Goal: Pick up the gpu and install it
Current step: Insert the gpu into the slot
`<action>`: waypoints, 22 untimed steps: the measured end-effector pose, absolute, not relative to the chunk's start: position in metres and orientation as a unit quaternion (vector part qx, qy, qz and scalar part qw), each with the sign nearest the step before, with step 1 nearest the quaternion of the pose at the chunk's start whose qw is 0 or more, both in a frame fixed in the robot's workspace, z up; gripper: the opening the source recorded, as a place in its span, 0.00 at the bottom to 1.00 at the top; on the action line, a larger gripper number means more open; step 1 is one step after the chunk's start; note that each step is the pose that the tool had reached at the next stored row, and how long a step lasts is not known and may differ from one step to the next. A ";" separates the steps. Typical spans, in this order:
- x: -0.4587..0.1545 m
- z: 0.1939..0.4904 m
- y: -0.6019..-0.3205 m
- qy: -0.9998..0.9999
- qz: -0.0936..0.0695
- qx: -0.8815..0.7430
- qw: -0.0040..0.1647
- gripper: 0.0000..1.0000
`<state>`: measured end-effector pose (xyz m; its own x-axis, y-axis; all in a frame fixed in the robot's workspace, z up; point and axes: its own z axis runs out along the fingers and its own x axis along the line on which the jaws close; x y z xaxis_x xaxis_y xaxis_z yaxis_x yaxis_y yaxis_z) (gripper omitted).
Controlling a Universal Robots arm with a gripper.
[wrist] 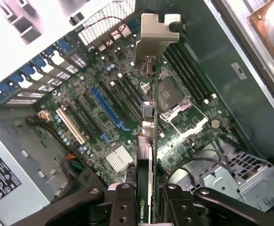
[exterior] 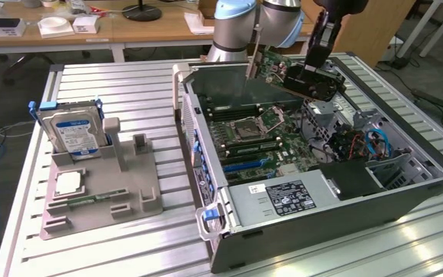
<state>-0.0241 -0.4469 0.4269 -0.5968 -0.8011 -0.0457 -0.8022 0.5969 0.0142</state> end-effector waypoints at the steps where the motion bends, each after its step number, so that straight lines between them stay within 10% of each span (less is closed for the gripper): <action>1: -0.024 0.427 -0.447 0.890 0.017 -0.455 0.018 0.26; 22: -0.024 0.421 -0.448 0.811 0.015 -0.585 0.022 0.26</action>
<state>-0.0242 -0.4477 0.4215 -0.3150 -0.9476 -0.0537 -0.9489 0.3155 -0.0022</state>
